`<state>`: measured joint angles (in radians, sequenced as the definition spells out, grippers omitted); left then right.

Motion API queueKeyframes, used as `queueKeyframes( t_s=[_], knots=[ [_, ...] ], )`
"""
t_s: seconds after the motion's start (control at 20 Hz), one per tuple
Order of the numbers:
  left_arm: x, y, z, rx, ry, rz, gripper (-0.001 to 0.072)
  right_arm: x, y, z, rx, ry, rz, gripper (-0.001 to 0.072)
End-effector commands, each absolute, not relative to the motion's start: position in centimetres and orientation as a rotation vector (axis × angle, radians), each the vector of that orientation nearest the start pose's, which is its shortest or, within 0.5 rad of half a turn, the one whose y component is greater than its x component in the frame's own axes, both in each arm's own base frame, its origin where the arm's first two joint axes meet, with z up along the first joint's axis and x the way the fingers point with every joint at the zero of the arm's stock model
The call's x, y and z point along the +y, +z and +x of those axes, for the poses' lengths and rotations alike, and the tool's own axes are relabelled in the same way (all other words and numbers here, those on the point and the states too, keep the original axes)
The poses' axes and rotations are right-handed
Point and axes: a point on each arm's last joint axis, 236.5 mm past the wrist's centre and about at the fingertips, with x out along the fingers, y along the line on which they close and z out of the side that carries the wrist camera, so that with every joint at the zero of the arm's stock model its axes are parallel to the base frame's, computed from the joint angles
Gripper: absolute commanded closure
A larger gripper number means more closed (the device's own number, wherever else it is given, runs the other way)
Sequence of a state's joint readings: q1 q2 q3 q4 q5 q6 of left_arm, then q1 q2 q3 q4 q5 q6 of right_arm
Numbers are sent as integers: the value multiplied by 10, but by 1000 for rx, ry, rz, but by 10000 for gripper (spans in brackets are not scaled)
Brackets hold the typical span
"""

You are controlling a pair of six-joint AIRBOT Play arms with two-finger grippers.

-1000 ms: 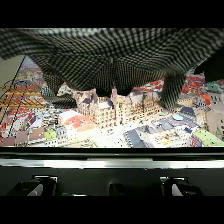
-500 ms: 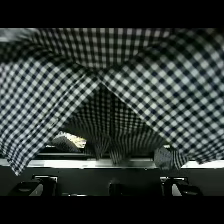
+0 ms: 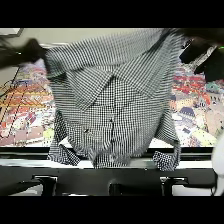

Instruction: Fold the clothes and pants, and hang the long-sleeved shirts on hangers.

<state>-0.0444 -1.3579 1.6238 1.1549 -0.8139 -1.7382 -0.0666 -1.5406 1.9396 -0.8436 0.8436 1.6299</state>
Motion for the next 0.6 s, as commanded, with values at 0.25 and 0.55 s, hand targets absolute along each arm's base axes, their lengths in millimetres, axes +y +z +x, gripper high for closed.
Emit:
queueKeyframes(
  t_s=[0.25, 0.55],
  knots=[
    [-120, -12, 559, 1043, -139, -570, 597, 144, 56, 627, 819, 314, 549, 537],
    [-77, 51, 527, 1051, -131, -572, 113, 61, 89, 524, 1097, 263, 121, 338]
  ],
)
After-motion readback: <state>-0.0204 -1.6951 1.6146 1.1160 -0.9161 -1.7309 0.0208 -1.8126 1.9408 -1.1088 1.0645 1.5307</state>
